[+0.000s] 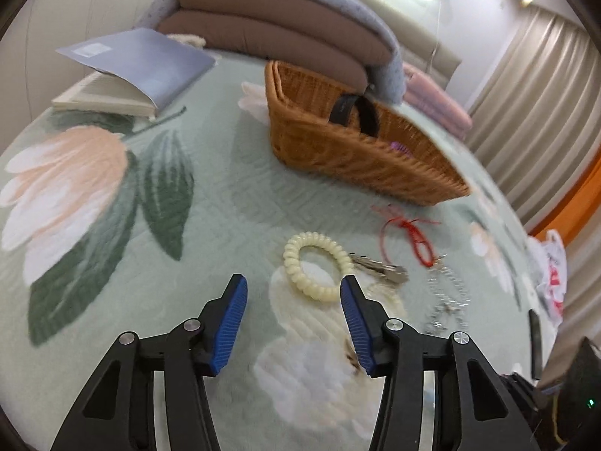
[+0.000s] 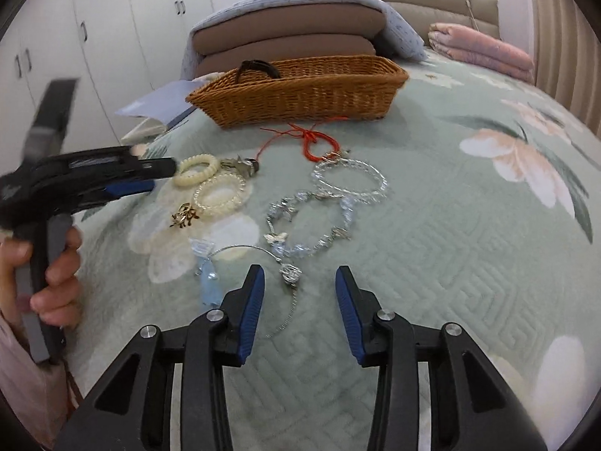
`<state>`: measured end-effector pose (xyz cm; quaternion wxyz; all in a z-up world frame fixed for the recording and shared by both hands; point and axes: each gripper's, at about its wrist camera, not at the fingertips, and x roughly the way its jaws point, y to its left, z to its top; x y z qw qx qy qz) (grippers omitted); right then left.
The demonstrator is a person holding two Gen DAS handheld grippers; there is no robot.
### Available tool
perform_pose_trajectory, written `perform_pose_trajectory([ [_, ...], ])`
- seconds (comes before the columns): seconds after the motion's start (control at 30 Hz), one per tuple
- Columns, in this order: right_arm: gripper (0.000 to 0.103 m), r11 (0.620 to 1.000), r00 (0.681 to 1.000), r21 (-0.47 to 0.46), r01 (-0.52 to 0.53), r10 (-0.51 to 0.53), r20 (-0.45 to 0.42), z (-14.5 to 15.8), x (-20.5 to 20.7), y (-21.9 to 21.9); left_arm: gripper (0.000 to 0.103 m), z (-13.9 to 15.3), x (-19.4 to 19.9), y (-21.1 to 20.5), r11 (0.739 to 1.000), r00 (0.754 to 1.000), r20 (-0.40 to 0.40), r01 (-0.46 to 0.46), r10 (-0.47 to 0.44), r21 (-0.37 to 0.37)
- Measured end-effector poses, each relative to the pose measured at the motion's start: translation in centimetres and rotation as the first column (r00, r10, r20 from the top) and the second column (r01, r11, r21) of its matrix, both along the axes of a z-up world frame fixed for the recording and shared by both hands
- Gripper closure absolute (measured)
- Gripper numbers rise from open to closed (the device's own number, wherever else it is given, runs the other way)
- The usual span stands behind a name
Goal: Organize jewelry
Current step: 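Grasp the cream bead bracelet with the left tool while the right tool grasps a silver charm, then lower the bead bracelet and silver charm into the basket and open both tools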
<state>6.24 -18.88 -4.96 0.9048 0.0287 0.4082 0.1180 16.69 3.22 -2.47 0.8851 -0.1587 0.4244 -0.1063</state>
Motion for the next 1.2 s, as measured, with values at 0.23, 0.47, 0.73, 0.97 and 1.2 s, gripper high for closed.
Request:
perform_pose_trajectory([
  [0.23, 0.088, 0.988, 0.998, -0.153, -0.035, 0.042, 0.042, -0.2, -0.5, 3.2, 0.066, -0.4, 2.0, -2.4, 0.988, 1.0, 0.006, -0.013, 0.012, 0.153],
  [0.47, 0.089, 0.999, 0.995, -0.025, -0.029, 0.031, 0.09, 0.5, -0.8, 1.0, 0.092, -0.6, 0.3, -2.7, 0.99, 0.992, 0.119, 0.023, -0.039, 0.138],
  [0.73, 0.089, 0.987, 0.985, 0.162, -0.011, -0.018, 0.172, 2.8, -1.9, -2.0, 0.093, -0.7, 0.1, -2.4, 0.996, 0.99, 0.123, 0.053, -0.062, 0.073],
  [0.97, 0.089, 0.98, 0.985, 0.196, 0.033, -0.066, 0.16, 6.2, -2.1, -3.6, 0.092, 0.5, -0.9, -2.1, 0.998, 0.984, 0.163, 0.061, -0.066, 0.034],
  [1.2, 0.089, 0.988, 0.976, 0.145, 0.056, -0.085, 0.2, 11.8, -1.5, -3.1, 0.093, 5.0, -3.2, 0.0, 0.991, 0.955, 0.292, 0.084, -0.049, -0.108],
])
